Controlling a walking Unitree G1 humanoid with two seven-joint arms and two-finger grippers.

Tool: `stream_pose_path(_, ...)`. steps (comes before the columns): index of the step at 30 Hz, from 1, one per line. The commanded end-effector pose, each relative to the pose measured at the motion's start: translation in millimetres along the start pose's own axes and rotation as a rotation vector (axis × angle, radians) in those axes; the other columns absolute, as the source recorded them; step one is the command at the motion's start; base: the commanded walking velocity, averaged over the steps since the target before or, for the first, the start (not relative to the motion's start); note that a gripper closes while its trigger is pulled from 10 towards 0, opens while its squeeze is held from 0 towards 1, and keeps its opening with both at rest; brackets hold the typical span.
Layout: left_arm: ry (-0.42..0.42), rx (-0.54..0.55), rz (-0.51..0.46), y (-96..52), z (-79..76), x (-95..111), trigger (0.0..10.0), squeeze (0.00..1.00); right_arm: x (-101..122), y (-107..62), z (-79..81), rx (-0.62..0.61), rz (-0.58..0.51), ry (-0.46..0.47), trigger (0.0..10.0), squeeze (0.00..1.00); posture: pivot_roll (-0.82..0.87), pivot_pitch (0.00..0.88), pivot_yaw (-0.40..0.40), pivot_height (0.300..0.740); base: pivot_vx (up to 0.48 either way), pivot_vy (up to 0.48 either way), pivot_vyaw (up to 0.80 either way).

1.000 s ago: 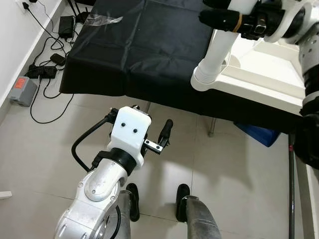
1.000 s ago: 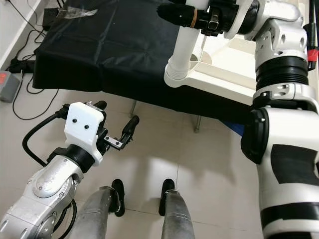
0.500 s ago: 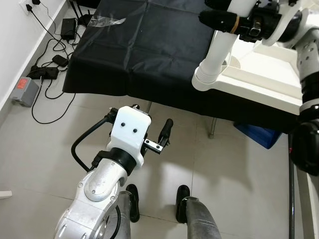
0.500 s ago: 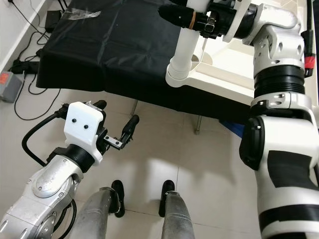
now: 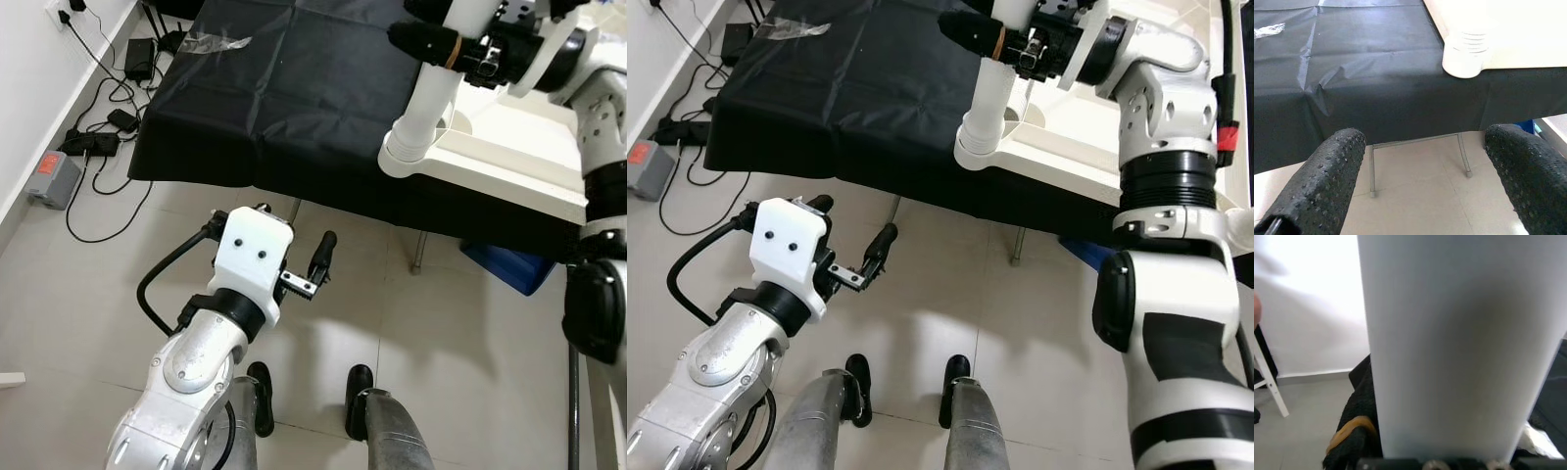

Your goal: Building children table

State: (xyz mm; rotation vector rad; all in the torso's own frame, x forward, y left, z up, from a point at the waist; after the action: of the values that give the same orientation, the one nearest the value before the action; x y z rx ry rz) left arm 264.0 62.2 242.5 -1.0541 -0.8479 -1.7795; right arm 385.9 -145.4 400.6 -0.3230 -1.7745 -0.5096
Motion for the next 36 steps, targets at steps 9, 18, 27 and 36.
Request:
stream_pose_path(9,0.010,-0.005,0.005,-0.2,0.4,-4,10.0,0.00,-56,-4.9,-21.9,-0.219,0.134,0.145,10.0,0.00,0.16,0.438,-0.055,0.740,0.000,0.000,0.00)
stream_pose_path(18,0.021,0.007,0.004,0.7,5.0,-5,10.0,0.00,-58,-6.5,-26.4,-0.300,0.103,0.160,10.0,0.00,0.16,0.437,-0.054,0.740,0.000,0.000,0.00)
stream_pose_path(27,0.035,0.019,0.000,2.9,10.1,-6,10.0,0.00,-62,-9.3,-33.6,-0.414,0.104,0.161,10.0,0.00,0.16,0.435,-0.056,0.740,0.000,0.000,0.00)
stream_pose_path(36,0.038,0.018,-0.004,3.0,9.9,-6,10.0,0.00,-74,-14.4,-47.9,-0.607,0.114,0.196,10.0,0.00,0.16,0.426,-0.054,0.740,0.000,0.000,0.00)
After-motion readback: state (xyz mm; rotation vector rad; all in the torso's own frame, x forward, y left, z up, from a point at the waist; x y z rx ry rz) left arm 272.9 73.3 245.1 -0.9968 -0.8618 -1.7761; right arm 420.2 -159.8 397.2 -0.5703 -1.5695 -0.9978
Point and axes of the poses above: a point about 5 cm out from each wrist's last joint towards the gripper, its own y axis pointing out of the wrist towards the gripper, its own x axis along the axis of the wrist's last joint, z = x × y, the point moved 5 cm from there along y, pointing out of the wrist towards the gripper, and after that the axes turned 15 degrees about y, right-handed, at the moved point
